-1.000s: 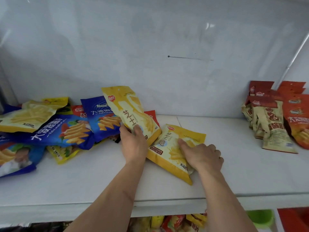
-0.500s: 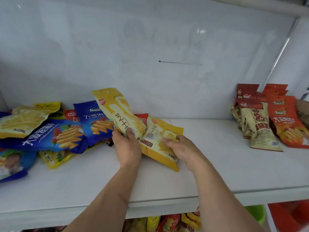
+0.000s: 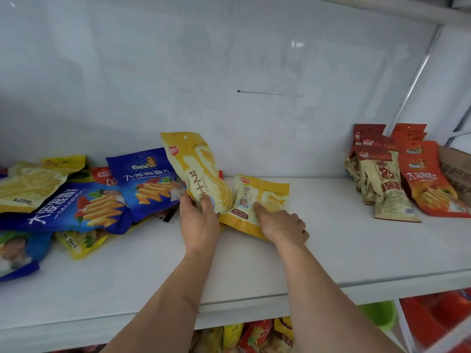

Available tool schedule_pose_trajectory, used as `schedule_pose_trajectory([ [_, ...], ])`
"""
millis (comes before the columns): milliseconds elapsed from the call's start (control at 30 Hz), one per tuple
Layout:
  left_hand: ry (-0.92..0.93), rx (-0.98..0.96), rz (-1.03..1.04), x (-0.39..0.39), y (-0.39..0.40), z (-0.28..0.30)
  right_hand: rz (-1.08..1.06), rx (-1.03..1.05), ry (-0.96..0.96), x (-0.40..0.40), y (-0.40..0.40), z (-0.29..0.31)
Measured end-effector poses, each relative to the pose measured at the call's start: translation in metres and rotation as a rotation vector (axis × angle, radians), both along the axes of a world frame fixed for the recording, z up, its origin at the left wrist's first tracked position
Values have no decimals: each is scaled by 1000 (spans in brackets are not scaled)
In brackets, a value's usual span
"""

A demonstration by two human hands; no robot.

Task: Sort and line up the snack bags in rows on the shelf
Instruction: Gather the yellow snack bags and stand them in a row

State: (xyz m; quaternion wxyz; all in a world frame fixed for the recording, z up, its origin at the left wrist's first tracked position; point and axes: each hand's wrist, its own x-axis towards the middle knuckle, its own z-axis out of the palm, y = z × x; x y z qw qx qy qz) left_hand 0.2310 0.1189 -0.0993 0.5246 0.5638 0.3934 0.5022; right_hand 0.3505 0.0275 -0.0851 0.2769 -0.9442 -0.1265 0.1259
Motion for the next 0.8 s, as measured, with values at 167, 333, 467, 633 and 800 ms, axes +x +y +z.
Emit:
schedule_pose_trajectory([
  [167, 21, -79, -50, -3, 1, 2, 3, 248, 51, 4, 1, 3],
  [333, -50, -151, -81, -5, 2, 5, -59, 635, 238, 14, -9, 9],
  [467, -81, -138, -128, -6, 2, 7, 19, 716, 332, 20, -19, 8],
  [633, -94, -174, -214, -4, 11, 9, 98, 879, 465, 34, -36, 12],
  [800, -191, -379, -392, -3, 23, 15, 111, 1000, 458, 57, -56, 17],
])
